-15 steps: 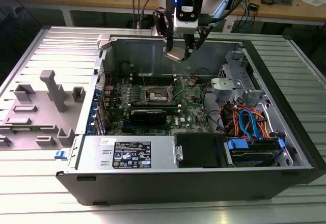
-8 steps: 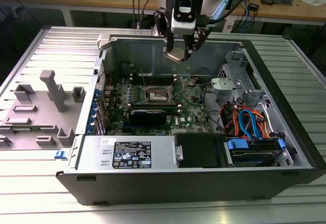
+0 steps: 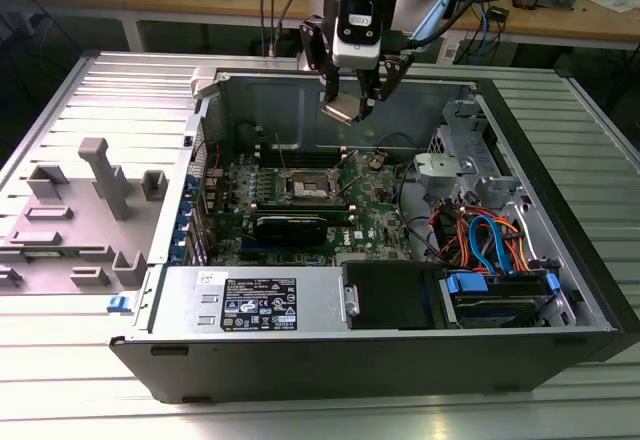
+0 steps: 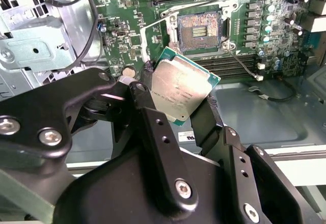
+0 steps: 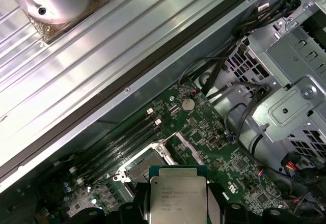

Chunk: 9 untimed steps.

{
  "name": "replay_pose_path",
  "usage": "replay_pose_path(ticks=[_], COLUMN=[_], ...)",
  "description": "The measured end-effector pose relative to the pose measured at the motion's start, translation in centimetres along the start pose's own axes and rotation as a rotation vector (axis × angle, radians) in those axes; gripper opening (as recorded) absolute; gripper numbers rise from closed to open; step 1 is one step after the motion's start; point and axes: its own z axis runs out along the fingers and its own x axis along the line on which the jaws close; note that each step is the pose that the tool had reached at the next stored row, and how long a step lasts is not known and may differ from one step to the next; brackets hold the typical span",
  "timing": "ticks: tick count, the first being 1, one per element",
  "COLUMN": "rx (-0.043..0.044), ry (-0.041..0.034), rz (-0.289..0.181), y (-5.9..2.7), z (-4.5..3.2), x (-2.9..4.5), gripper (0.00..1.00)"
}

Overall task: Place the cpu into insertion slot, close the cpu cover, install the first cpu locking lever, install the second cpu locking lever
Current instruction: 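Place the cpu into insertion slot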

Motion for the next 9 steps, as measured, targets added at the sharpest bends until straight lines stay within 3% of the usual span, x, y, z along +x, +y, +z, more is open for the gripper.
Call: replay_pose_path(ticks=[9], rx=[0.0], ry=[0.0], rz=[0.0], y=[-0.01], z=[0.01], x=[0.0], gripper=[0.54])
